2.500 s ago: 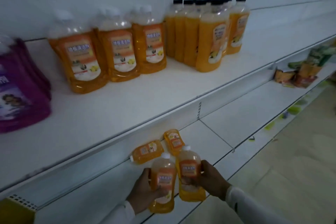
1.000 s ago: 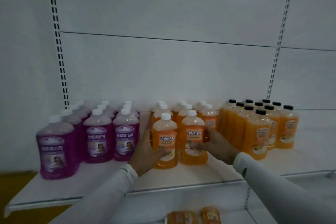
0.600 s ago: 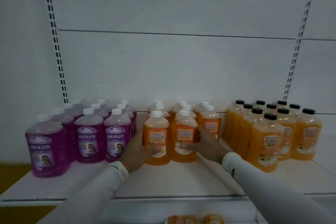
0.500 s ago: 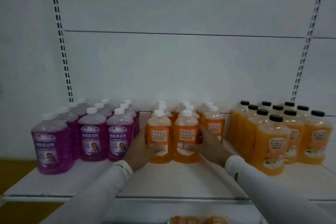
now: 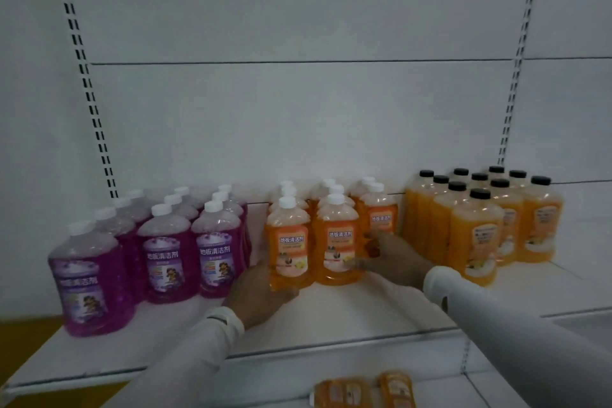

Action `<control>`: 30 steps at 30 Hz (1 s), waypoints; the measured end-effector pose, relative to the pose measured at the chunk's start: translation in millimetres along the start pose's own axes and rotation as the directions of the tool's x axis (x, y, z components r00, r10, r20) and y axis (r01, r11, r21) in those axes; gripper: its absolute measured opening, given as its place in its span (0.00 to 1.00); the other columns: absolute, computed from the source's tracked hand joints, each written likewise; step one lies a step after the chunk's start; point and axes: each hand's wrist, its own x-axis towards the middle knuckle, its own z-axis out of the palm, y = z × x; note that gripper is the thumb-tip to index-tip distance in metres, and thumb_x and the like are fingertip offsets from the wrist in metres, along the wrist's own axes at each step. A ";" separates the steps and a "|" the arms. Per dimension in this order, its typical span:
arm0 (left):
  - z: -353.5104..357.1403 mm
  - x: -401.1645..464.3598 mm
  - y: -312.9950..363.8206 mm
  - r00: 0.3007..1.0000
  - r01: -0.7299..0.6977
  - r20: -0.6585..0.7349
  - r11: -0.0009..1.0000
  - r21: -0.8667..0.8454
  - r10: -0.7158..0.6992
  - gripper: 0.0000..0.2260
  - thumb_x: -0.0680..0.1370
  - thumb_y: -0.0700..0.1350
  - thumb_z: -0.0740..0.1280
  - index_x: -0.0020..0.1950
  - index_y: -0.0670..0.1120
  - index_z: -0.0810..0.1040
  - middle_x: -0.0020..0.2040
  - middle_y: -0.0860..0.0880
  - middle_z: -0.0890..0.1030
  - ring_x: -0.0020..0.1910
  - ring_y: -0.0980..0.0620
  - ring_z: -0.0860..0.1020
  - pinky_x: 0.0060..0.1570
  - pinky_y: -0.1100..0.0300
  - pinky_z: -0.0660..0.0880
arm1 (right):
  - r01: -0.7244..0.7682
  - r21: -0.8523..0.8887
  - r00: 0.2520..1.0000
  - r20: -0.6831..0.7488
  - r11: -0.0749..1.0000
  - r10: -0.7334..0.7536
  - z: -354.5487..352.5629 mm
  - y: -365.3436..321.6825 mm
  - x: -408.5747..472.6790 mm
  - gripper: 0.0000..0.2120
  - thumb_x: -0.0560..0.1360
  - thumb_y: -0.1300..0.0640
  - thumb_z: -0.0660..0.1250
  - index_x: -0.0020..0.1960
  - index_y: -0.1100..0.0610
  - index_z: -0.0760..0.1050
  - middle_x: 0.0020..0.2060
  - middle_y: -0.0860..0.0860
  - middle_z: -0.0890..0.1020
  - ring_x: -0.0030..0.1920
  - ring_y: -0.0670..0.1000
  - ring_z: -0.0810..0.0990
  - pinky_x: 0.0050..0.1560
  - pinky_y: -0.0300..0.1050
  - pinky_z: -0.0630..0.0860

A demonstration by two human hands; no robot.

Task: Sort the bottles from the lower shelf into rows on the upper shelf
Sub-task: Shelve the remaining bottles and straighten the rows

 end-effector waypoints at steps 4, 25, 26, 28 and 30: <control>-4.7 -14.3 3.5 0.999 -0.024 0.048 0.972 0.235 0.013 0.22 0.76 0.53 0.70 0.68 0.49 0.72 0.65 0.49 0.78 0.63 0.47 0.76 0.63 0.56 0.72 | -0.067 -0.170 0.997 -0.034 0.983 0.062 -1.7 7.6 -29.0 0.20 0.75 0.44 0.69 0.64 0.48 0.72 0.58 0.43 0.77 0.61 0.51 0.77 0.64 0.52 0.75; 193.0 -161.3 98.1 0.870 -0.316 0.458 0.918 0.240 0.180 0.29 0.70 0.65 0.62 0.66 0.50 0.72 0.61 0.49 0.76 0.59 0.48 0.75 0.59 0.59 0.70 | -0.175 -0.384 0.978 0.035 0.907 0.203 -23.0 137.5 -274.5 0.29 0.75 0.40 0.68 0.70 0.54 0.71 0.62 0.50 0.78 0.61 0.51 0.76 0.62 0.44 0.71; 203.0 -166.2 88.5 0.865 -0.292 0.479 0.925 0.244 0.146 0.27 0.73 0.62 0.65 0.67 0.49 0.71 0.63 0.49 0.75 0.61 0.49 0.74 0.60 0.60 0.69 | -0.198 -0.366 0.971 0.055 0.909 0.233 -15.3 150.3 -279.4 0.29 0.75 0.40 0.68 0.70 0.53 0.70 0.62 0.50 0.78 0.60 0.50 0.77 0.62 0.43 0.72; 219.8 -171.7 67.6 0.862 -0.236 0.500 0.939 0.251 0.083 0.24 0.77 0.58 0.65 0.70 0.49 0.69 0.65 0.50 0.74 0.63 0.51 0.73 0.61 0.61 0.68 | -0.228 -0.329 0.955 0.109 0.917 0.276 3.0 172.7 -282.9 0.29 0.75 0.40 0.68 0.70 0.52 0.70 0.62 0.49 0.78 0.59 0.49 0.77 0.62 0.43 0.72; 232.6 -170.7 46.9 0.859 -0.174 0.511 0.946 0.274 0.010 0.24 0.77 0.58 0.65 0.70 0.49 0.68 0.66 0.50 0.73 0.63 0.52 0.73 0.62 0.61 0.68 | -0.243 -0.300 0.939 0.164 0.922 0.301 23.1 192.6 -278.2 0.28 0.75 0.40 0.69 0.70 0.52 0.70 0.62 0.49 0.78 0.59 0.48 0.77 0.61 0.42 0.73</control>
